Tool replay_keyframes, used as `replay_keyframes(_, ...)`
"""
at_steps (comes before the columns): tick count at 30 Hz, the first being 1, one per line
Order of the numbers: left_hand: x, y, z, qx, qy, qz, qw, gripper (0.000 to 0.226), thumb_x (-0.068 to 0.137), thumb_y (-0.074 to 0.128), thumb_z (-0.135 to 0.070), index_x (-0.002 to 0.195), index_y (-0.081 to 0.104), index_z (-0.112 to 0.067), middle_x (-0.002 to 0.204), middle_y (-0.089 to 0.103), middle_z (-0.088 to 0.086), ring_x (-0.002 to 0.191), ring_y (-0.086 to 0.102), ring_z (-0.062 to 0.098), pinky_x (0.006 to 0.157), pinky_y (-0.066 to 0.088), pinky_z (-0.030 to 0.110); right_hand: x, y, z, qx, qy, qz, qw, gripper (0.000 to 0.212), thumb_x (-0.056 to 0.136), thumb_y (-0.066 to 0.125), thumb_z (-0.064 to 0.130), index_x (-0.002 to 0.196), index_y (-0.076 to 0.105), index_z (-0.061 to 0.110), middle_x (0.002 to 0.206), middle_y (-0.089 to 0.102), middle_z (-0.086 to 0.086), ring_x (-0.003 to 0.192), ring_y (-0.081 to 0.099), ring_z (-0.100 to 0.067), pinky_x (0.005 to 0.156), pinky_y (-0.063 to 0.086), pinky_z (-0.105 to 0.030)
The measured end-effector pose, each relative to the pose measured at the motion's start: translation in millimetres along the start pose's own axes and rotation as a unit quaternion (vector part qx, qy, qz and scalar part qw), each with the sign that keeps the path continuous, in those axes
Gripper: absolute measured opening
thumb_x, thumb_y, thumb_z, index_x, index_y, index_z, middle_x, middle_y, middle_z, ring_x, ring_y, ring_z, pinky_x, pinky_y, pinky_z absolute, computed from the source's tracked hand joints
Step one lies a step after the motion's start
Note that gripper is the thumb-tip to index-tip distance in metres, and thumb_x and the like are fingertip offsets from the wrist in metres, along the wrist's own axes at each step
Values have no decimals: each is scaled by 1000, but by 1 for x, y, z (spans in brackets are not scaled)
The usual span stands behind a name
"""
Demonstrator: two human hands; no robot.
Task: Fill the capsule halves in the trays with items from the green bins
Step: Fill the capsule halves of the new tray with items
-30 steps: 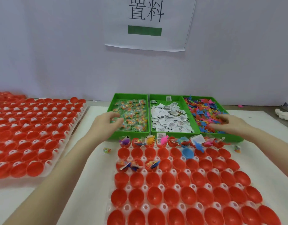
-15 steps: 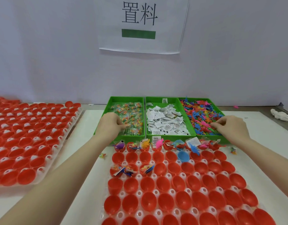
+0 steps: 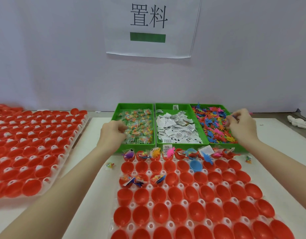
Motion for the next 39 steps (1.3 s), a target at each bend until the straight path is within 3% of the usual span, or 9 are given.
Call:
replay_keyframes(8, -38, -26, -18, -189, -10, -136, 972, 17, 83, 66, -6, 98, 69, -11, 86, 66, -3, 79, 61, 10, 77, 48, 25, -30, 68, 53, -234, -132, 280, 922, 38, 88, 53, 45, 106, 63, 12, 85, 59, 7, 69, 58, -15, 56, 41, -26)
replay_keyframes(11, -64, -35, -29, -295, 3, -117, 948, 22, 82, 66, -3, 95, 66, -21, 80, 64, -5, 74, 64, 12, 72, 54, 25, -36, 88, 56, -326, -137, 303, 885, 46, 82, 57, 55, 77, 66, 10, 75, 66, -4, 69, 61, -21, 57, 40, -28)
replay_keyframes(14, -83, -40, -39, -358, 16, -74, 931, 30, 81, 67, -4, 95, 62, -30, 83, 66, -2, 79, 67, 20, 75, 54, 28, -38, 95, 57, -298, -78, 306, 901, 47, 77, 66, 50, 53, 41, 19, 52, 37, 5, 53, 41, -15, 51, 28, -26)
replay_keyframes(18, -93, -41, -52, -385, 25, -23, 922, 32, 79, 68, -5, 96, 61, -31, 85, 69, -3, 82, 67, 23, 71, 56, 25, -36, 96, 68, -297, -72, 304, 902, 26, 71, 77, 37, 90, 68, 22, 95, 61, 5, 91, 56, -17, 71, 38, -29)
replay_keyframes(24, -96, -38, -61, -396, 27, -9, 918, 21, 77, 70, -10, 87, 65, -28, 83, 71, -1, 78, 68, 23, 68, 54, 17, -28, 81, 78, -206, -80, 285, 933, 20, 71, 78, 34, 65, 63, 22, 108, 66, 1, 95, 56, -16, 77, 45, -32)
replay_keyframes(27, -96, -36, -63, -418, 14, -6, 908, 17, 76, 71, -11, 86, 65, -22, 74, 72, 0, 71, 70, 13, 64, 52, 14, -33, 57, 97, -46, -82, 247, 964, 16, 73, 76, 30, 71, 67, 18, 93, 62, 3, 88, 51, -9, 75, 37, -25)
replay_keyframes(30, -99, -34, -66, -470, -8, 5, 883, 14, 76, 71, -8, 85, 63, -14, 75, 73, 3, 70, 71, 15, 61, 52, 14, -63, 31, 127, 132, -55, 336, 931, 15, 68, 76, 35, 61, 70, 23, 57, 52, 12, 54, 44, 1, 55, 35, -8)
replay_keyframes(34, -108, -35, -83, -488, 19, 38, 872, 7, 75, 71, -9, 81, 67, -10, 75, 73, 5, 71, 71, 15, 61, 52, 14, -107, 9, 155, 108, -119, 466, 870, 25, 60, 74, 48, 57, 70, 24, 54, 36, 2, 48, 31, -7, 47, 29, -14)
replay_keyframes(39, -120, -37, -110, -485, 54, 74, 870, 19, 77, 58, -33, 87, 70, -22, 82, 73, -10, 75, 68, 4, 62, 50, 10, -117, -1, 159, 71, -129, 426, 893, 25, 57, 74, 46, 54, 70, 22, 44, 40, 13, 41, 37, -1, 44, 30, -9)
Point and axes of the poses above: each hand's wrist, its own x-axis towards the middle knuckle, its own y-axis out of the palm, z = x × y, the point moved 5 cm from there along x, towards the middle knuckle
